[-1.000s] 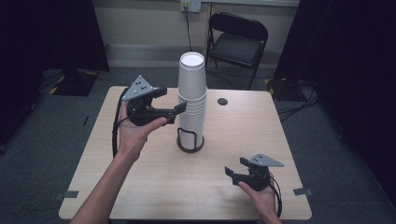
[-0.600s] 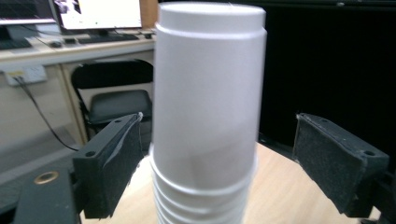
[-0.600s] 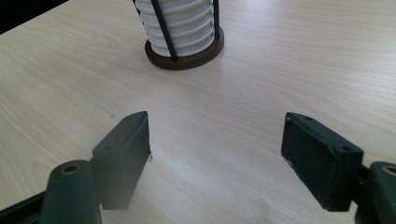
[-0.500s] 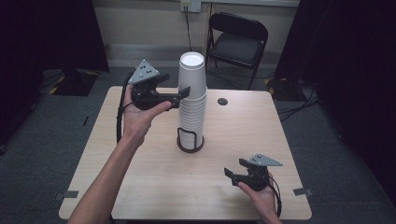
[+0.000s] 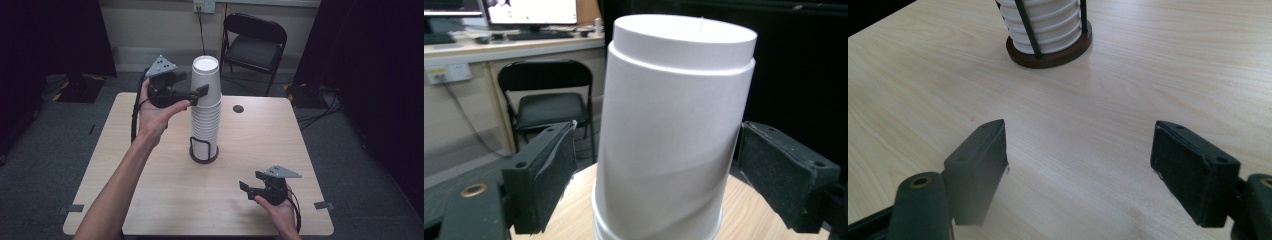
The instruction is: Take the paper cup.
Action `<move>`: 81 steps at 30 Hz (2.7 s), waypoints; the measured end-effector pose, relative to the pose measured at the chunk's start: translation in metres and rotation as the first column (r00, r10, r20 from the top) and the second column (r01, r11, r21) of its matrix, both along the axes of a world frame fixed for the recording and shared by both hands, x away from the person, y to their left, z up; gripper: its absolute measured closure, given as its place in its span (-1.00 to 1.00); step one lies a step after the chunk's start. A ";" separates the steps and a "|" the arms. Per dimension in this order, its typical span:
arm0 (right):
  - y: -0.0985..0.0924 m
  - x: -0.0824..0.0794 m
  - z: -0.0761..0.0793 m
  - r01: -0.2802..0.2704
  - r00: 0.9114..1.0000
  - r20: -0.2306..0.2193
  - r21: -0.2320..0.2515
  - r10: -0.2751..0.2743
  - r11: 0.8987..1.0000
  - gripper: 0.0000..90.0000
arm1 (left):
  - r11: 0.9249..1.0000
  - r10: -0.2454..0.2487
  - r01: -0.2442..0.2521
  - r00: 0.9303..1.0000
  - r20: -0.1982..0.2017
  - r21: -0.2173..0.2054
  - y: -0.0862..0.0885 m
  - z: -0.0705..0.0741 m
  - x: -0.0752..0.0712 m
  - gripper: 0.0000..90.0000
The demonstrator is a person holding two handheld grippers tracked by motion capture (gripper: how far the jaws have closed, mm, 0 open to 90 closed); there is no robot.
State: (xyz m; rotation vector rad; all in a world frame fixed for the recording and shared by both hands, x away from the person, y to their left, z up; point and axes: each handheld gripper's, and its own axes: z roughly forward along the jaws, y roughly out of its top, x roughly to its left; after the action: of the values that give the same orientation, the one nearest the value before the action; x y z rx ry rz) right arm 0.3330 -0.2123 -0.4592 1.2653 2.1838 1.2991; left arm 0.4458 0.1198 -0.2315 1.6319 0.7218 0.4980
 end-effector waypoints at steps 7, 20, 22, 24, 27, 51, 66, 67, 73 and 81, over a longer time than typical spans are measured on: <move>0.000 0.000 0.000 0.002 1.000 -0.004 -0.001 -0.002 1.000 -0.53 | 1.000 -0.009 0.009 1.000 -0.010 0.008 -0.010 -0.003 0.010 -0.66; -0.001 0.000 0.000 0.003 1.000 -0.006 -0.004 -0.003 1.000 -0.51 | 0.999 -0.018 0.019 0.999 -0.026 0.041 -0.024 -0.009 0.024 -0.74; -0.001 0.000 -0.001 0.001 1.000 -0.003 -0.004 -0.001 1.000 -0.51 | 0.999 -0.016 0.018 0.999 -0.035 0.044 -0.025 -0.011 0.026 -0.75; -0.001 0.000 0.000 0.000 1.000 -0.003 -0.004 0.000 1.000 -0.51 | 0.999 -0.013 0.015 0.999 -0.039 0.049 -0.027 -0.013 0.028 -0.79; -0.001 0.000 0.000 0.010 1.000 0.005 -0.009 -0.010 1.000 -0.51 | 0.996 -0.023 0.025 0.999 -0.030 0.086 -0.032 -0.015 0.032 -0.77; -0.001 0.000 -0.003 0.001 1.000 -0.009 -0.015 -0.001 1.000 -0.52 | 0.994 -0.017 0.024 0.998 -0.067 0.105 -0.041 -0.026 0.040 -0.78; -0.002 0.000 -0.002 0.004 1.000 -0.008 -0.015 -0.004 1.000 -0.52 | 0.998 -0.014 0.018 0.999 -0.053 0.058 -0.038 -0.021 0.038 -0.74; -0.002 0.000 -0.002 0.005 1.000 -0.005 -0.015 -0.005 1.000 -0.52 | 0.998 -0.017 0.020 0.998 -0.053 0.056 -0.038 -0.020 0.038 -0.73; -0.002 0.000 -0.002 0.003 1.000 -0.007 -0.018 -0.003 1.000 -0.52 | 0.999 -0.011 0.013 0.999 -0.035 0.051 -0.036 -0.016 0.036 -0.73; -0.001 0.000 -0.002 -0.004 1.000 -0.007 -0.014 0.004 1.000 -0.53 | 0.999 0.000 0.000 1.000 -0.010 0.038 -0.035 -0.006 0.034 -0.72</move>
State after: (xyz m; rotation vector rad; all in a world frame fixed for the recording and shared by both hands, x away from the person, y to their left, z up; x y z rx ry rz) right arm 0.3328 -0.2137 -0.4616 1.2630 2.1970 1.2810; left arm 0.4795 0.0850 -0.2371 1.6709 0.7234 0.5071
